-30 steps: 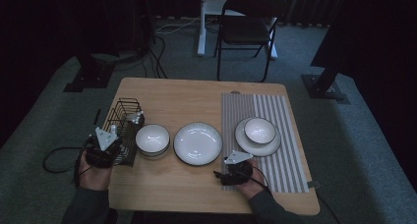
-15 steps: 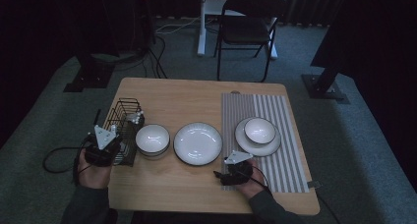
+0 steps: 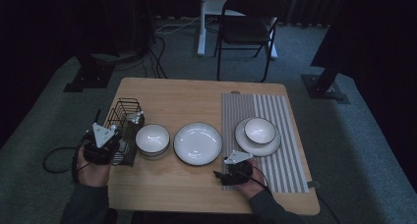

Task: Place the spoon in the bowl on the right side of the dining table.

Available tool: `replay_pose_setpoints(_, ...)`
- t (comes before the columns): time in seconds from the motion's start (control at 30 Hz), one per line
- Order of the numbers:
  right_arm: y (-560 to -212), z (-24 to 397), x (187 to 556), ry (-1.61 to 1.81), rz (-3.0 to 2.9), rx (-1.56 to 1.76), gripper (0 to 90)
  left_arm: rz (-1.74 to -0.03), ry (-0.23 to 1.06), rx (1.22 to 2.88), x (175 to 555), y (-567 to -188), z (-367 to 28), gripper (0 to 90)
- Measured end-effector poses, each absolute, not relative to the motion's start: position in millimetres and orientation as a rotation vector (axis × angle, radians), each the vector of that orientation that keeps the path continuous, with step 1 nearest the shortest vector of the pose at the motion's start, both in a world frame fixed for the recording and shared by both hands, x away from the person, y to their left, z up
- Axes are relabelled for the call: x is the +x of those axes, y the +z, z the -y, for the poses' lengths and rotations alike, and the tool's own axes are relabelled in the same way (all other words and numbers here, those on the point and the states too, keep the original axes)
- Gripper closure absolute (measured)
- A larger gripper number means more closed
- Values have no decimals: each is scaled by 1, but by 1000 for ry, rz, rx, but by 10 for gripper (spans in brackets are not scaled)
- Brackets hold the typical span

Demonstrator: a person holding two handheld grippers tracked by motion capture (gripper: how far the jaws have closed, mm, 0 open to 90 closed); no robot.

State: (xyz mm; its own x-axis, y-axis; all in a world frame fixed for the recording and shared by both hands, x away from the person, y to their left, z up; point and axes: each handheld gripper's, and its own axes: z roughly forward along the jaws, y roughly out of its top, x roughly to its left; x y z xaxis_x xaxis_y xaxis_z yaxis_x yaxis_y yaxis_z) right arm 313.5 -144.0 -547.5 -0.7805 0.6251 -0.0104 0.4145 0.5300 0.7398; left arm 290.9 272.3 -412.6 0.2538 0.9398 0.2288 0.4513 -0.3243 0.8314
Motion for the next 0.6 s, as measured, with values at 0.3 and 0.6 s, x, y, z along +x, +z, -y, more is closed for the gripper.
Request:
replay_pose_setpoints(0.3,-547,144,314,1099,-2498,869,295,-1251,997,1878,291,-407,-271,853)
replay_pose_setpoints(0.6,-547,144,314,1098,-2499,868,295,-1241,1005,1871,291,-402,-269,853)
